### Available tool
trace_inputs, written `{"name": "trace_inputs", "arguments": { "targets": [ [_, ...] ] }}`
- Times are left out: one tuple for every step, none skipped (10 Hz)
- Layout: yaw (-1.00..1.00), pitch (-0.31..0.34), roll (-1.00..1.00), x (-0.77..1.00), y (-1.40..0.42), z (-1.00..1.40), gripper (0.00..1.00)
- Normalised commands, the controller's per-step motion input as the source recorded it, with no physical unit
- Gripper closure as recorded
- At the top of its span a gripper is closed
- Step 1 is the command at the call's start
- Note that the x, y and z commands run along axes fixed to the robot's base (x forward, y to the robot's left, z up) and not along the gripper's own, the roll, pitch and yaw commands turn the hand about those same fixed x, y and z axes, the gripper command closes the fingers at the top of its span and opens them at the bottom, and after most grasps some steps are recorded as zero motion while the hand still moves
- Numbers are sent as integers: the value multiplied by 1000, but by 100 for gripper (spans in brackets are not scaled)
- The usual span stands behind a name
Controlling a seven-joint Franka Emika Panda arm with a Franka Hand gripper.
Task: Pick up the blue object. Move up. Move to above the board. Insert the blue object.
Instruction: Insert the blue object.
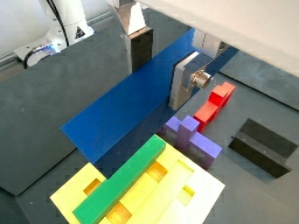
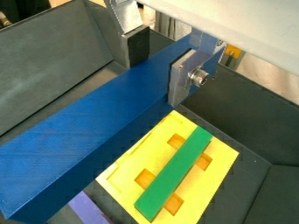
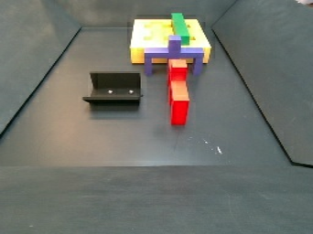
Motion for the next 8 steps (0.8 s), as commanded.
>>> {"name": "trace_inputs", "arguments": {
  "targets": [
    [-3,-13,-79,74,-146,-411,100],
    [0,-7,-74,54,-106,-360,100],
    [0,0,-69,49,-123,-306,100],
    [0,0,-11,0,-86,-189,100],
    [0,0,0,0,-86,-86,100],
    [0,0,0,0,-3,-20,100],
    [0,0,-1,23,-183,-131,100],
    [-14,0,-3,43,-437,-371,100]
  ]
}}
